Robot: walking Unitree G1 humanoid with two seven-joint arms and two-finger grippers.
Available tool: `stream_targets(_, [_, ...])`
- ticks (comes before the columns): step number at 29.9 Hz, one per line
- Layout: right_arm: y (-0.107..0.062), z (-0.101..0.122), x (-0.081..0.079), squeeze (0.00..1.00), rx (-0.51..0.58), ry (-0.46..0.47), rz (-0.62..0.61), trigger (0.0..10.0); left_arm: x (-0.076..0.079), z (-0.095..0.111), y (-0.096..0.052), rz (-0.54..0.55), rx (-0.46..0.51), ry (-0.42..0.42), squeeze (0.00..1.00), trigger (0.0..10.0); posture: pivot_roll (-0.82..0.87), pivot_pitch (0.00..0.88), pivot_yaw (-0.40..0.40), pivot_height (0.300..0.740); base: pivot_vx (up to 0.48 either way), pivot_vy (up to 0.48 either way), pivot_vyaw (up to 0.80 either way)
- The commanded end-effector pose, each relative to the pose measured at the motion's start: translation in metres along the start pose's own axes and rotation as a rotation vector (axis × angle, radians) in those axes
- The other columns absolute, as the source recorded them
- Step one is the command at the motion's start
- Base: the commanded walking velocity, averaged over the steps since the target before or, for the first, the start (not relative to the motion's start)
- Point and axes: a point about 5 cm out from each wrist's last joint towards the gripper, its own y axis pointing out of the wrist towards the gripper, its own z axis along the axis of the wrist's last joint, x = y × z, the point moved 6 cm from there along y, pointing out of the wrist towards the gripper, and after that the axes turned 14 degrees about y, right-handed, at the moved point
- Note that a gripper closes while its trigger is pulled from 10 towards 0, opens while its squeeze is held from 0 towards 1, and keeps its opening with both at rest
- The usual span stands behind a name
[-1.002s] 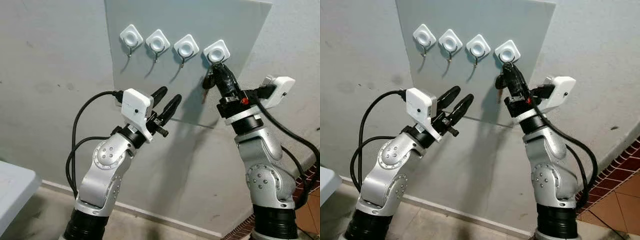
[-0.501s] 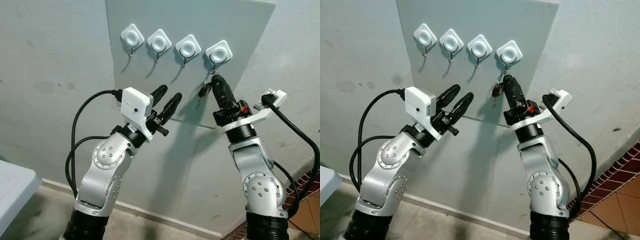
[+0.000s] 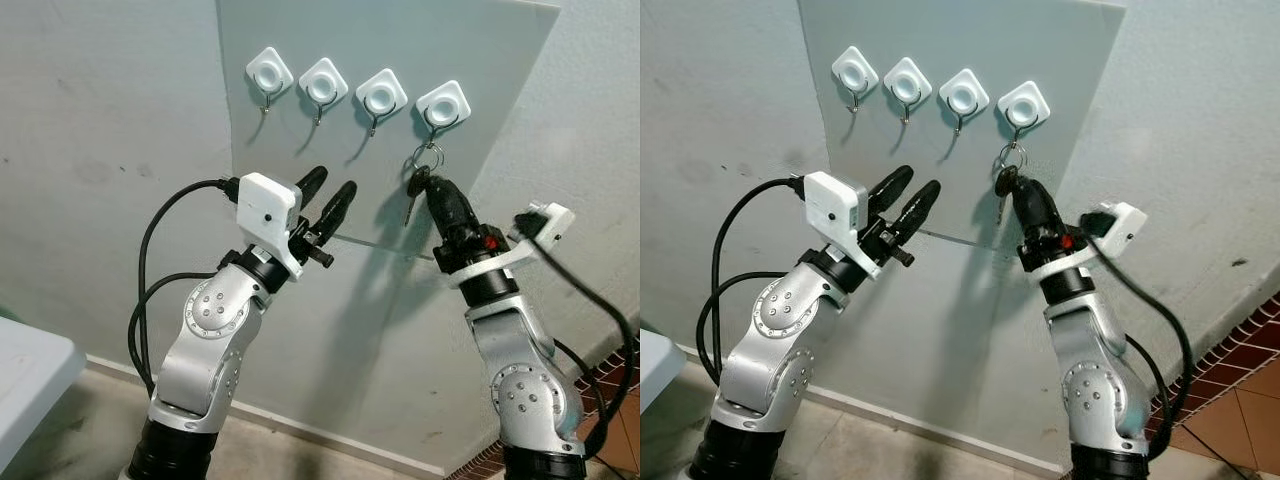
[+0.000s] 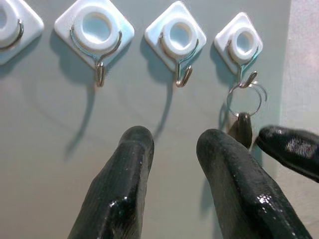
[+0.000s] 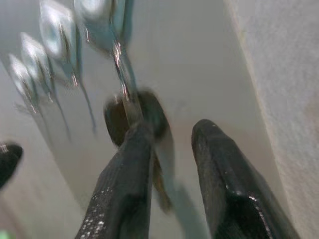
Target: Hang keys on a hook
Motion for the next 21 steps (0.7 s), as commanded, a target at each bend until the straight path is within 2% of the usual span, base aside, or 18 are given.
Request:
stream_targets(1, [-0.003,-0.009,0.009,1.00,-0.034,-0.048,-0.029,10.0,0.002,-0.011,-0.004,-0.002,-0.024,0.006,0.00,10.0,0.13,0.000,-0.067,0.740,0.000,0.000,0.00])
stream_targets(2, [-0.006,-0.017,0.016,1.00,-0.062,-0.084,-0.051,10.0,0.004,-0.020,-0.008,0.000,-0.050,0.026,0.00,10.0,0.12,0.000,-0.066,0.740,0.000,0.000,0.00])
stream_targets(4, [-0.008,-0.023,0.020,1.00,-0.083,-0.109,-0.058,10.0,0.004,-0.027,-0.010,0.005,-0.070,0.022,0.00,10.0,0.13,0.000,-0.066,0.740,0.000,0.000,0.00])
stream_targets(9, [-0.029,-0.058,0.049,1.00,-0.201,-0.202,-0.114,10.0,0.010,-0.070,-0.028,0.030,-0.194,0.021,0.00,10.0,0.12,0.000,-0.064,0.740,0.000,0.000,0.00])
stream_targets(11, [-0.039,-0.070,0.062,1.00,-0.246,-0.232,-0.148,10.0,0.009,-0.090,-0.036,0.062,-0.254,-0.016,0.00,10.0,0.12,0.000,-0.063,0.740,0.000,0.000,0.00])
stream_targets(15, [-0.066,-0.093,0.099,1.00,-0.341,-0.286,-0.268,10.0,0.009,-0.135,-0.059,0.090,-0.417,0.016,0.00,10.0,0.12,0.000,-0.061,0.740,0.000,0.000,0.00])
stream_targets(16, [-0.079,-0.103,0.117,1.00,-0.390,-0.300,-0.334,10.0,0.007,-0.154,-0.071,0.106,-0.487,0.059,0.00,10.0,0.12,0.000,-0.061,0.740,0.000,0.000,0.00])
stream_targets(17, [-0.085,-0.107,0.125,1.00,-0.414,-0.326,-0.363,10.0,0.005,-0.162,-0.076,0.123,-0.511,0.063,0.00,10.0,0.12,0.000,-0.061,0.740,0.000,0.000,0.00])
stream_targets(18, [-0.085,-0.107,0.125,1.00,-0.414,-0.326,-0.363,10.0,0.005,-0.162,-0.076,0.123,-0.511,0.063,0.00,10.0,0.12,0.000,-0.061,0.740,0.000,0.000,0.00])
stream_targets(19, [-0.100,-0.115,0.139,1.00,-0.464,-0.360,-0.413,10.0,0.002,-0.179,-0.089,0.147,-0.578,0.055,0.00,10.0,0.12,0.000,-0.060,0.740,0.000,0.000,0.00])
stream_targets(21, [-0.122,-0.126,0.155,1.00,-0.526,-0.366,-0.489,10.0,-0.002,-0.203,-0.110,0.179,-0.684,0.058,0.00,10.0,0.12,0.000,-0.056,0.740,0.000,0.000,0.00])
